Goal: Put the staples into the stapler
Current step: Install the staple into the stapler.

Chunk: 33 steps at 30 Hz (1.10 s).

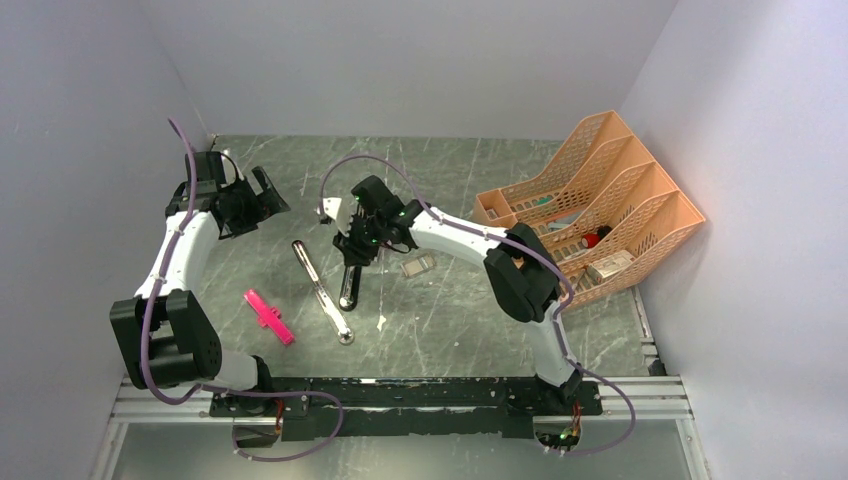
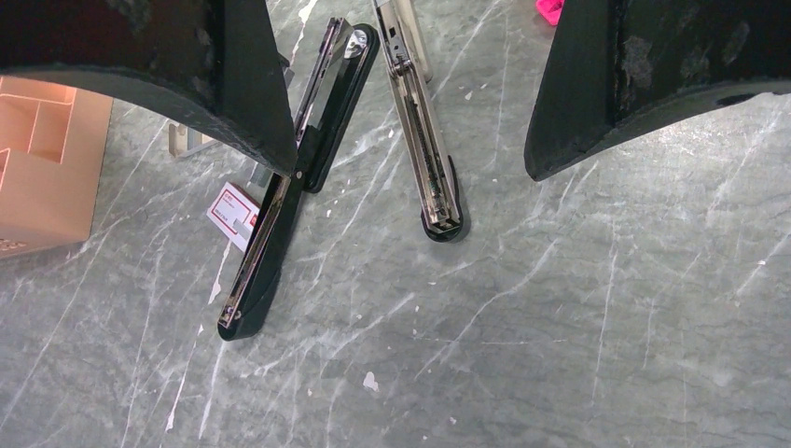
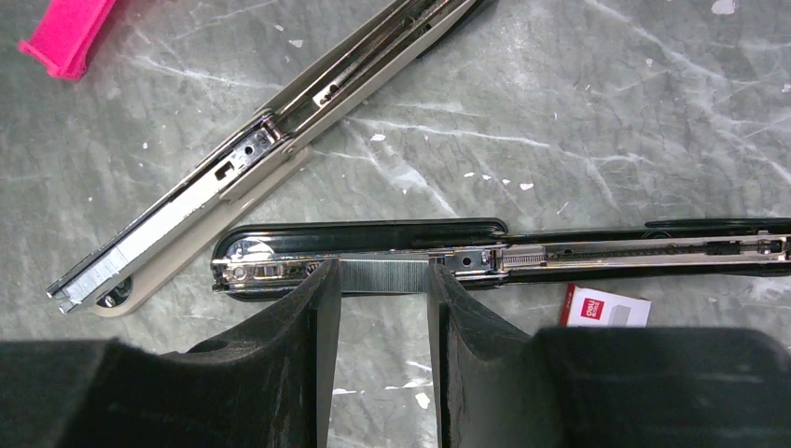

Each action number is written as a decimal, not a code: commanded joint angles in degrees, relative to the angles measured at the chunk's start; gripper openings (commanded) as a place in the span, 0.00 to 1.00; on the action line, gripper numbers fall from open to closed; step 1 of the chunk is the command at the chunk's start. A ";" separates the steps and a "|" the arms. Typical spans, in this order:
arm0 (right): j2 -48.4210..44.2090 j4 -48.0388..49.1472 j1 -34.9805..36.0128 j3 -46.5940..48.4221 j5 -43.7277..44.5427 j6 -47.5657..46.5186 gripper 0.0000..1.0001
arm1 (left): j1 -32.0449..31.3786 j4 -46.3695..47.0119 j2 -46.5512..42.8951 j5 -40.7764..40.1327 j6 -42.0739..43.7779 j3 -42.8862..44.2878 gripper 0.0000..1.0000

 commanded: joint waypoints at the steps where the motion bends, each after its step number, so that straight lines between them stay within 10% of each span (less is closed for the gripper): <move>1: 1.37 -0.49 0.47 -0.25 -0.30 -0.47 0.14 | 0.66 0.64 -0.06 1.72 0.37 0.54 0.96; 33: 4.10 -3.05 1.71 0.88 2.66 -0.65 0.14 | 0.66 0.64 -0.02 2.03 0.33 0.54 0.96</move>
